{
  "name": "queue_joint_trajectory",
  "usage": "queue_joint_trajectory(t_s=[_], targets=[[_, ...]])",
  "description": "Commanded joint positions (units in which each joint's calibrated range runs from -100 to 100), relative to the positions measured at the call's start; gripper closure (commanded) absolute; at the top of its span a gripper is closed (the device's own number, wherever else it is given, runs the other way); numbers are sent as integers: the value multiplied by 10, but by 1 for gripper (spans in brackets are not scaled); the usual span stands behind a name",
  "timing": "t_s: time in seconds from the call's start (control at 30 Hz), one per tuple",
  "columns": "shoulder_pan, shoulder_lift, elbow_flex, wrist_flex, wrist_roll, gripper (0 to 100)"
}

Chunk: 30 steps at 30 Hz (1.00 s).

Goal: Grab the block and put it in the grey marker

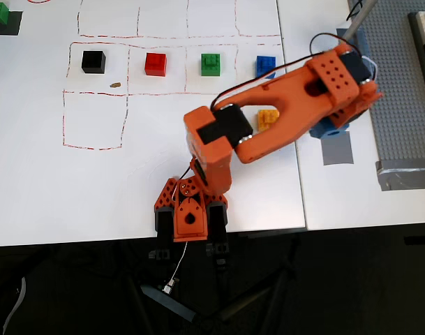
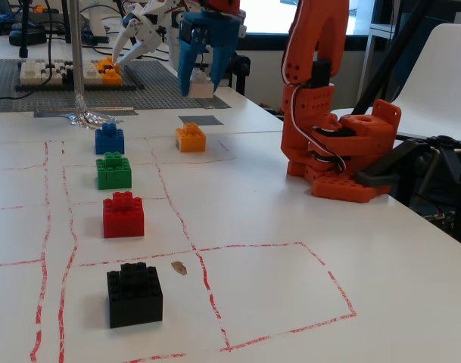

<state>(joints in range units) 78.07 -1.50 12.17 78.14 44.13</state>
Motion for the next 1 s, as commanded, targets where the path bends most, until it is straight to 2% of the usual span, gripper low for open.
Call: queue_joint_trajectory(t_s=[0.0,0.5,0.97], targets=[[34,-1,-75,-31,14,100],[108,160,-188,-76,40,100],[121,225,-207,-145,23,97]])
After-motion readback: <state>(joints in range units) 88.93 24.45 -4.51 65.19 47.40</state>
